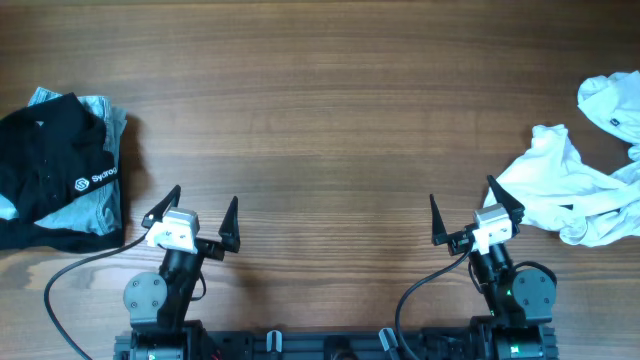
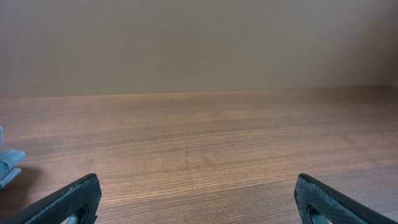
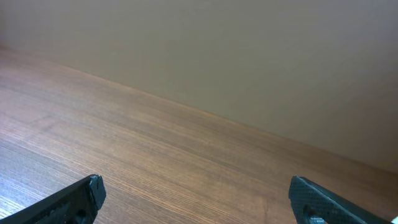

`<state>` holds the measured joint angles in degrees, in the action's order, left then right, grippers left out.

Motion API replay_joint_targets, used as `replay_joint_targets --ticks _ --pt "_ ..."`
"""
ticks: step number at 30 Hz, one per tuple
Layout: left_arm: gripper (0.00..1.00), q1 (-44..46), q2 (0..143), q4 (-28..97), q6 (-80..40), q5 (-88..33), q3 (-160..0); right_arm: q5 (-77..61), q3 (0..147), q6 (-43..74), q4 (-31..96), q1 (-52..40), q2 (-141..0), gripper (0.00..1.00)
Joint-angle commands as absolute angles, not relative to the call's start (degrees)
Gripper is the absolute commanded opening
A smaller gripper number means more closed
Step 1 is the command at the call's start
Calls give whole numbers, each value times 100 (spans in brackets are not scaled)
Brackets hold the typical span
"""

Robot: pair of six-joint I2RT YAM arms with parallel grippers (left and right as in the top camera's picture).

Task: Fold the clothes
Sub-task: 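Reach the right gripper to the crumpled white T-shirt and grasp it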

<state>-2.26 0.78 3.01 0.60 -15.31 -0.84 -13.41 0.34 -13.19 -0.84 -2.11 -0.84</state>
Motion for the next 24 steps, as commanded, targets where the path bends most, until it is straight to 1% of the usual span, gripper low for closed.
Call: replay_joint_targets --ticks 1,13,15,16,17,20,23,24 --pt "100 -204 21 292 86 -1581 -32 -1293 30 -1352 -99 -224 -64 100" --pt "100 -202 21 281 86 -1581 -32 -1295 30 -1345 -99 -224 -64 100" --pt "100 -204 21 276 86 -1581 -32 -1293 30 -1087 -132 -224 -64 100" --pt "100 -204 21 228 78 -1584 -32 -1194 32 -683 -189 -224 -64 100" --pt "100 -204 21 209 -130 -1577 -32 -993 73 -329 -163 -224 -64 100" --pt "100 -204 38 187 -854 -1579 -110 -558 333 -239 -16 -224 -139 100" --pt "100 -202 228 239 -952 -1603 -397 -379 808 -239 163 -224 -552 100" --pt "100 -202 388 252 -950 -1601 -593 -318 1129 -196 333 -224 -904 100"
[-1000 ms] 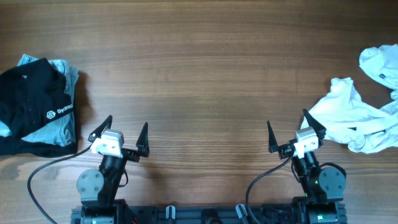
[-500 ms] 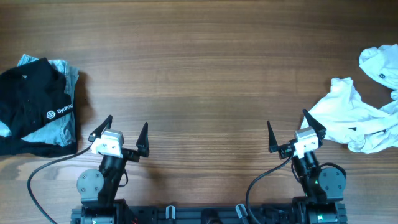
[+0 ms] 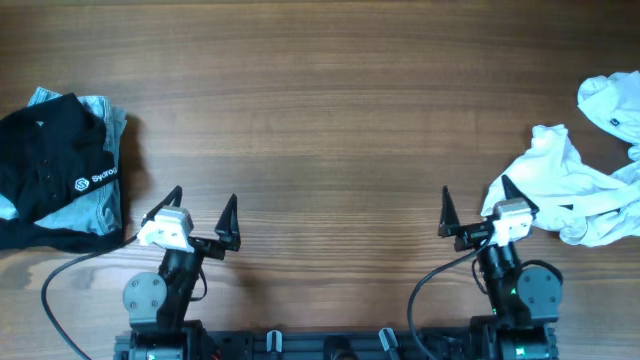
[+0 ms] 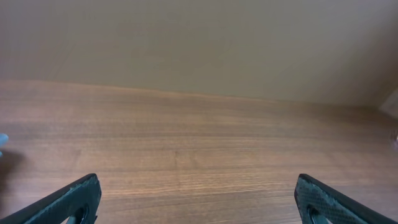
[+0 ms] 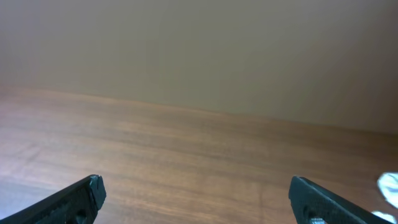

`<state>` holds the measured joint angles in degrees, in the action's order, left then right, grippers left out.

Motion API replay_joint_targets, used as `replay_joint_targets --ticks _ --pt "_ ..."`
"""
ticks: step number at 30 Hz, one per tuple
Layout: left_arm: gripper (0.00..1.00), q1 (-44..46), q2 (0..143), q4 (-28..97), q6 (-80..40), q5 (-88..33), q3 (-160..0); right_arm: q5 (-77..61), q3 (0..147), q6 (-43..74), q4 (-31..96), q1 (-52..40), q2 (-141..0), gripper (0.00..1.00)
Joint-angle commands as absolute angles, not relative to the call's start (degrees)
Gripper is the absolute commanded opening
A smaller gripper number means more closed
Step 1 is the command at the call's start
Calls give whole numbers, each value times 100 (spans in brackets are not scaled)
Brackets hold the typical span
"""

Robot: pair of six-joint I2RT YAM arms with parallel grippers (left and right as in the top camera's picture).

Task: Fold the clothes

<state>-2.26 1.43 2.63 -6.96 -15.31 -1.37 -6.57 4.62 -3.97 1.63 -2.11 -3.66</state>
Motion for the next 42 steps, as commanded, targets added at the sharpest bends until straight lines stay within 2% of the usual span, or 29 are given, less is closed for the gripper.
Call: replay_joint_targets --ticks 1,6,10,12,15,17,19,25,26,27,29,30,33,34,37,39,40,41,42 --pt "100 -204 578 331 -950 -1601 -792 -204 1372 -91 467 -224 -1186 100" --pt "100 -204 2373 1332 -947 -1597 -2257 -134 3374 -139 1601 -224 -3573 100" --pt "100 -204 4029 2571 -941 -1597 -3612 -126 5430 -167 3636 40 -5682 100" --pt "100 -204 4755 3190 -941 -1597 -4270 -132 6208 -296 4174 292 -6726 100" --pt "100 -204 5277 3564 -947 -1599 -4709 176 6429 -281 3981 574 -7585 99" --pt "100 -204 5376 3583 -950 -1601 -4707 794 6429 705 3787 1140 -8237 96" --pt "100 -204 5380 3632 -950 -1601 -4707 753 6427 1066 3649 1717 -8862 96" --pt "100 -202 5380 3634 -950 -1601 -4707 777 6427 1068 2945 2191 -10486 95" --pt "100 -202 5380 3647 -950 -1601 -4707 779 6427 1061 2808 2206 -10724 93" --pt "100 -204 5380 3664 -950 -1601 -4707 775 6427 1066 2751 2209 -10866 83" --pt "97 -202 5380 3717 -950 -1603 -4707 539 6427 1105 2735 2202 -11102 34" --pt "83 -202 5380 3715 -950 -1603 -4707 -414 6431 875 2661 2191 -11096 4" --pt "61 -204 5380 3710 -950 -1603 -4707 -2622 6641 294 2641 1863 -10960 4" --pt "60 -202 5380 3695 -950 -1603 -4707 -2891 6718 318 2604 1640 -10875 4" --pt "60 -204 5380 3607 -950 -1601 -4707 -3057 6980 779 2069 663 -10565 4" --pt "61 -204 5380 3485 -950 -1601 -4707 -3050 7203 1492 943 -373 -10455 4" --pt "62 -202 5380 3433 -950 -1601 -4707 -3039 7242 1592 648 -604 -10455 5" --pt "64 -204 5380 3404 -950 -1601 -4707 -2939 7253 1728 346 -840 -10455 8" --pt "71 -204 5380 3385 -950 -1601 -4707 -2744 7253 1804 23 -1153 -10455 22"
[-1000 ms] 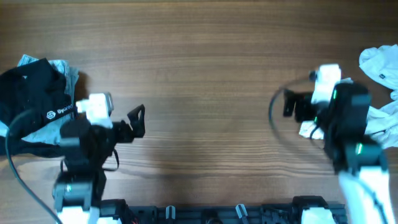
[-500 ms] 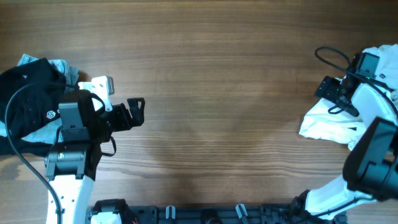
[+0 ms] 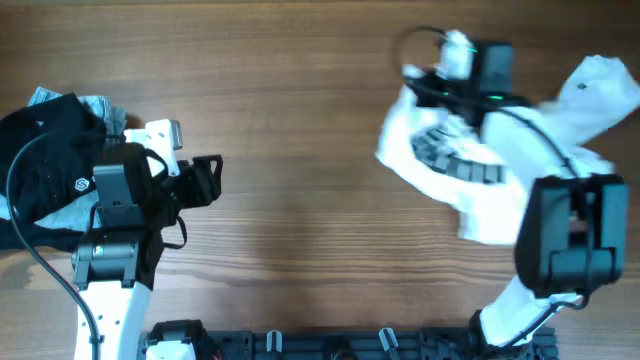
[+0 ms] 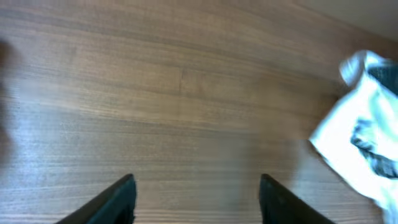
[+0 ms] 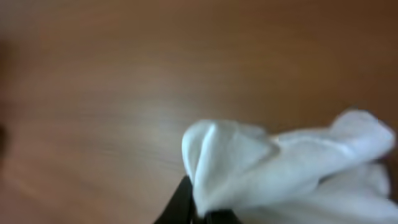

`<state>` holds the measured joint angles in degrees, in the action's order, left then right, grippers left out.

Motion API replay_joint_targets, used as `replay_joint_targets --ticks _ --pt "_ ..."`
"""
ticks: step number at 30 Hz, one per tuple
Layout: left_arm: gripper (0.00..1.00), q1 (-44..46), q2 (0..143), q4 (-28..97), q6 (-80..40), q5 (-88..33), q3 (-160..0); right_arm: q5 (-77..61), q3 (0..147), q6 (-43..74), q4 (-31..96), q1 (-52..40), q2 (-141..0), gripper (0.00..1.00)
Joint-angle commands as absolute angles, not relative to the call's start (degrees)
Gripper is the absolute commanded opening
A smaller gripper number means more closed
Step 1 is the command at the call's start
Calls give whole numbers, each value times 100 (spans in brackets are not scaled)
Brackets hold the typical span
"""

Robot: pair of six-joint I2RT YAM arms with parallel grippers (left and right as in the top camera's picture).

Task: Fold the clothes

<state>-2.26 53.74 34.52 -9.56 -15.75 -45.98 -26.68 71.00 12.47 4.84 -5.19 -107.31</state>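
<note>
A white shirt (image 3: pixel 480 160) with a dark print lies stretched across the right half of the table. My right gripper (image 3: pixel 415 85) is shut on its left edge, far out over the table. In the right wrist view a bunched white fold (image 5: pixel 249 162) fills the shut jaws of the right gripper (image 5: pixel 205 214). My left gripper (image 3: pixel 212 178) stands open left of centre, nothing between its fingers (image 4: pixel 121 196). The white shirt (image 4: pixel 364 143) shows at the right of the left wrist view.
A black garment (image 3: pixel 45 165) with a white logo lies crumpled on a light blue one (image 3: pixel 100 205) at the table's left edge, just behind my left arm. Bare wooden table (image 3: pixel 300 120) lies between the two grippers.
My right gripper, then open near the front edge beside the white pile, is now shut on the shirt far out over the table, with the shirt drawn leftward. My left arm has moved forward, still open.
Both grippers stood open near the front edge, the white shirt crumpled at the far right. The right gripper then sat closer to the pile. Now it holds the shirt's edge and the shirt is spread toward the centre, and the left gripper is further out.
</note>
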Motion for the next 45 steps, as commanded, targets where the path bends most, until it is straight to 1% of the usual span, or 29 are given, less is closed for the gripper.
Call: replay_joint_targets --ticks 1,2,3,5,8,10,11,13,14,16,18,22,26,27,28,29,30,31,32,34,35,36,37,40,41,42,43,44,45 --pt "78 -204 5380 3385 -947 -1601 -4707 -2593 7253 1780 -82 -1326 -10455 48" --pt "87 -204 5380 3385 -950 -1601 -4707 -2324 7253 1627 -51 -1448 -10453 87" --pt "99 -202 5380 3385 -950 -1601 -4707 -2178 7253 1522 45 -1461 -10429 99" --pt "100 -202 5380 3365 -954 -1610 -4707 -1546 7253 1496 762 -1203 -10182 100" --pt "100 -202 5408 3017 -1382 -2257 -4707 -797 7253 1498 2261 -399 -9498 100" --pt "94 -176 5625 2534 -1632 -2882 -4707 -698 7253 1496 3146 211 -9043 100" --pt "91 -43 5863 2311 -1791 -2995 -4707 -701 7253 1494 3566 532 -8827 100" --pt "90 320 6377 2023 -1852 -3000 -4707 -703 7253 1500 4174 1087 -8547 100" --pt "90 670 6829 1789 -1859 -3000 -4707 -705 7253 1516 4510 1417 -8438 100" --pt "91 1083 7459 1358 -2058 -2998 -4707 -707 7253 1509 4877 1780 -8388 100" --pt "91 1468 8158 941 -2370 -3000 -4707 -707 7253 1500 5078 1949 -8388 100" --pt "90 2130 9553 -340 -3280 -2998 -4707 -707 7253 1350 5153 1990 -8388 100" --pt "86 2582 10514 -1619 -4032 -2989 -4707 -707 7253 1337 5177 1990 -8388 100" --pt "83 2652 10709 -1876 -4241 -2867 -4707 -707 7253 1306 5181 1990 -8388 100" --pt "77 2679 10814 -2023 -4410 -2681 -4707 -707 7253 1273 5190 1990 -8388 100" --pt "65 2679 10868 -2137 -4491 -2440 -4707 -709 7253 1232 5199 1990 -8388 100" --pt "54 2674 10868 -2169 -4556 -2104 -4707 -707 7253 1205 5207 1990 -8388 100" --pt "32 2665 10866 -2287 -4554 -1857 -4709 -709 7253 1203 5210 1990 -8388 100" --pt "20 2633 10866 -2359 -4556 -1741 -4713 -707 7253 1203 5214 1990 -8388 100" --pt "13 2512 10866 -2381 -4589 -1640 -4722 -709 7253 1205 5216 1990 -8388 100" --pt "11 2456 10866 -2346 -4703 -1640 -4722 -709 7253 1203 5216 1990 -8388 100" --pt "6 2408 10866 -2335 -4766 -1643 -4722 -707 7253 1205 5216 1990 -8388 100" --pt "4 2390 10866 -2335 -4812 -1643 -4722 -709 7253 1203 5216 1990 -8388 100" --pt "4 2383 10866 -2340 -4849 -1776 -4722 -707 7253 1203 5218 1990 -8390 100" --pt "23 2412 10866 -2340 -4849 -2045 -4722 -707 7253 1203 5218 1990 -8390 100" --pt "59 2451 10866 -2314 -4847 -2233 -4722 -707 7253 1201 5216 1990 -8390 100" --pt "83 2482 10866 -2300 -4849 -2276 -4722 -707 7253 1201 5214 1990 -8390 100" --pt "100 2532 10866 -2255 -4906 -2265 -4722 -709 7253 1199 5216 1990 -8390 100" --pt "100 2541 10866 -2165 -5358 -2196 -4722 -707 7253 1197 5225 1990 -8390 100"
